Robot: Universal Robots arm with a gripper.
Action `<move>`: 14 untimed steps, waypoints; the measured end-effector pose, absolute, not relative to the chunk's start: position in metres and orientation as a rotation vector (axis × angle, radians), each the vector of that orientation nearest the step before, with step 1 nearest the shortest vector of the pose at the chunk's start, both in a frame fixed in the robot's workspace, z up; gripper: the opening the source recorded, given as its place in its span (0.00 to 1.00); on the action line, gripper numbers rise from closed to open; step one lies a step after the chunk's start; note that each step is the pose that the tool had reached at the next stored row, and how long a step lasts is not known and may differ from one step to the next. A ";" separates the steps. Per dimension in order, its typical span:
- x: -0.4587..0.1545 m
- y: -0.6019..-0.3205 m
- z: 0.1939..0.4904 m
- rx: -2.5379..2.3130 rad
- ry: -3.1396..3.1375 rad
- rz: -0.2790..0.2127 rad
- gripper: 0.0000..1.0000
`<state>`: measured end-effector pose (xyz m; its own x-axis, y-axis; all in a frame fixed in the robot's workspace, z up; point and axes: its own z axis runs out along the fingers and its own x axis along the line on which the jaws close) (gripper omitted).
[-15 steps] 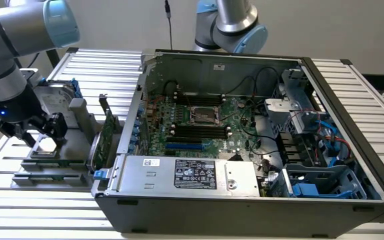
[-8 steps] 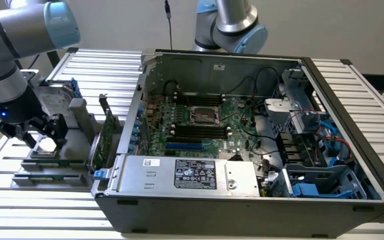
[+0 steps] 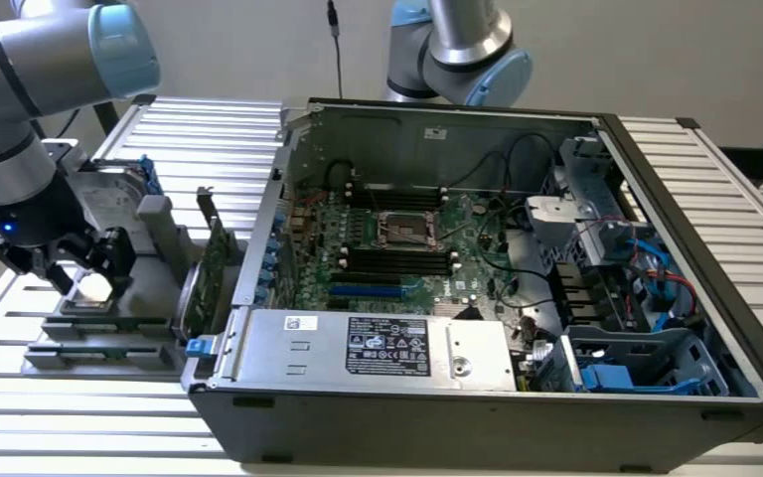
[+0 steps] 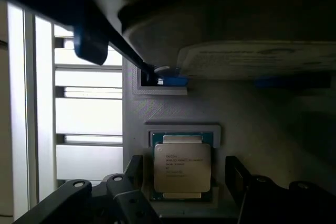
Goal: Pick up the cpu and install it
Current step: 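Pick up the cpu and move it towards the insertion slot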
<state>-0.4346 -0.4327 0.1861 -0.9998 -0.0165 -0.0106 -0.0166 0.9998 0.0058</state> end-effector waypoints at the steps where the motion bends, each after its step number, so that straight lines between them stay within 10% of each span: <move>1: -0.434 -0.433 0.187 -0.025 3.131 0.013 0.73; 14: -0.433 -0.444 0.191 -0.023 3.133 0.075 0.73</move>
<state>-0.4329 -0.4438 0.1906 -0.9999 -0.0148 -0.0083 -0.0151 0.9988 0.0476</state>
